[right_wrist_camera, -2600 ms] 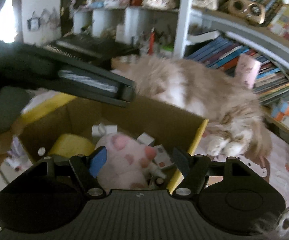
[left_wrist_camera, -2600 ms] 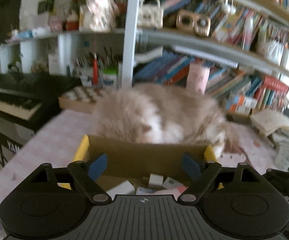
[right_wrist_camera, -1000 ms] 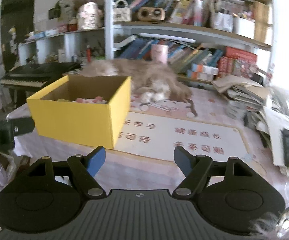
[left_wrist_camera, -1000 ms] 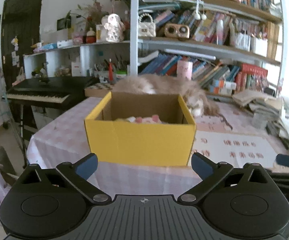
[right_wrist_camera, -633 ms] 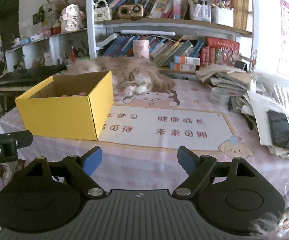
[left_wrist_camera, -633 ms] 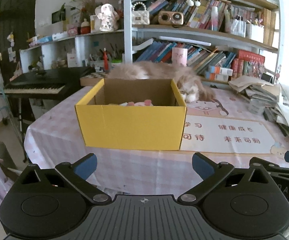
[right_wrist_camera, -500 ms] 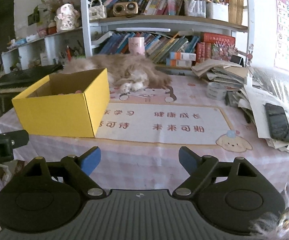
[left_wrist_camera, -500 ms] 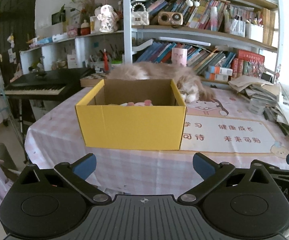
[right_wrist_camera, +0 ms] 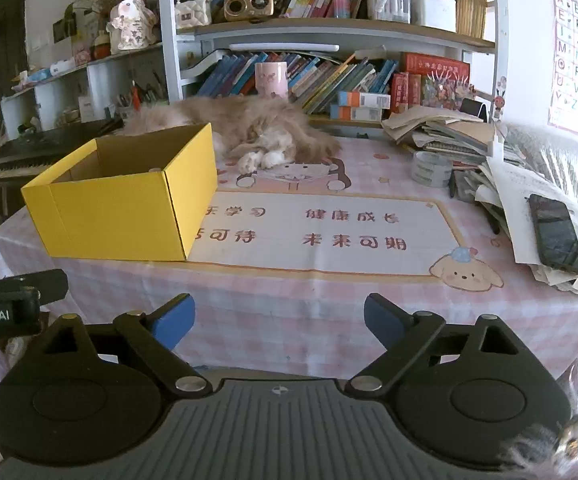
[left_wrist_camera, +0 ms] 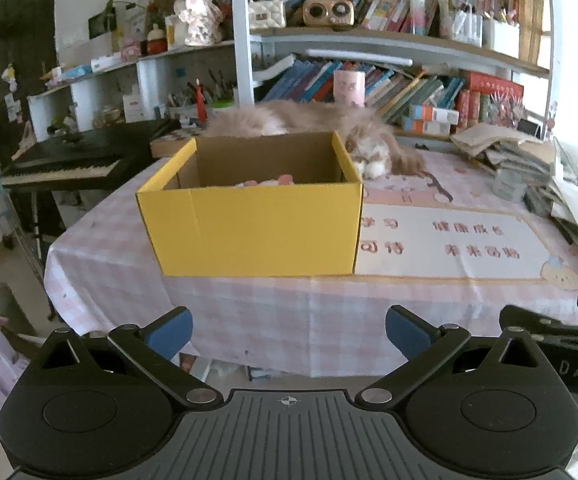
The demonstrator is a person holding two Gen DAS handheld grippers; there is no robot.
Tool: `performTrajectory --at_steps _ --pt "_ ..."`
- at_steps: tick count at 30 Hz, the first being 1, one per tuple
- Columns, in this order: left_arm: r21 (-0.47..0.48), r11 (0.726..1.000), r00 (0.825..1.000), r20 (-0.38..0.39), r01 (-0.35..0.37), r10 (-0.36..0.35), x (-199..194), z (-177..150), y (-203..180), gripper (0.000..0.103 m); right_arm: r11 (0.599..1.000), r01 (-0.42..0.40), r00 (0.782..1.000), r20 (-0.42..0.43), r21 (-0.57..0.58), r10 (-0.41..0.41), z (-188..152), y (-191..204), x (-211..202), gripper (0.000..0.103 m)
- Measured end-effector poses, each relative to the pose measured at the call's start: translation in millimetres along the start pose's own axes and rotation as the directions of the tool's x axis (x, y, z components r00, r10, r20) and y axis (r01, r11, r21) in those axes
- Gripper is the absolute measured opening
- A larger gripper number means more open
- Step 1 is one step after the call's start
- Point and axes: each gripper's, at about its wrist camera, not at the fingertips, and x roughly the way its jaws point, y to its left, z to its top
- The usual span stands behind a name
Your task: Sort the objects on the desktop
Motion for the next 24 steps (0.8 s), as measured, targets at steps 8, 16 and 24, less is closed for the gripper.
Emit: performTrajectory --at_steps 8,16,24 --pt "0.008 1.0 1.0 -0.024 0.007 -0.007 4 0 0 0.103 1.0 0.021 0.999 -0.037 -0.005 -0.021 1 3 8 0.098" --pt "0.014 1.0 0.999 -0.034 0.025 -0.024 8 0 -2 0.103 0.999 0.029 0.998 -0.06 -0.014 -0.03 2 2 13 0.099" --pt "0.007 1.0 0.999 -0.047 0.024 -0.024 13 3 0 0.103 0.999 0.027 0.997 -0.067 -0.025 -0.029 4 3 17 0.099"
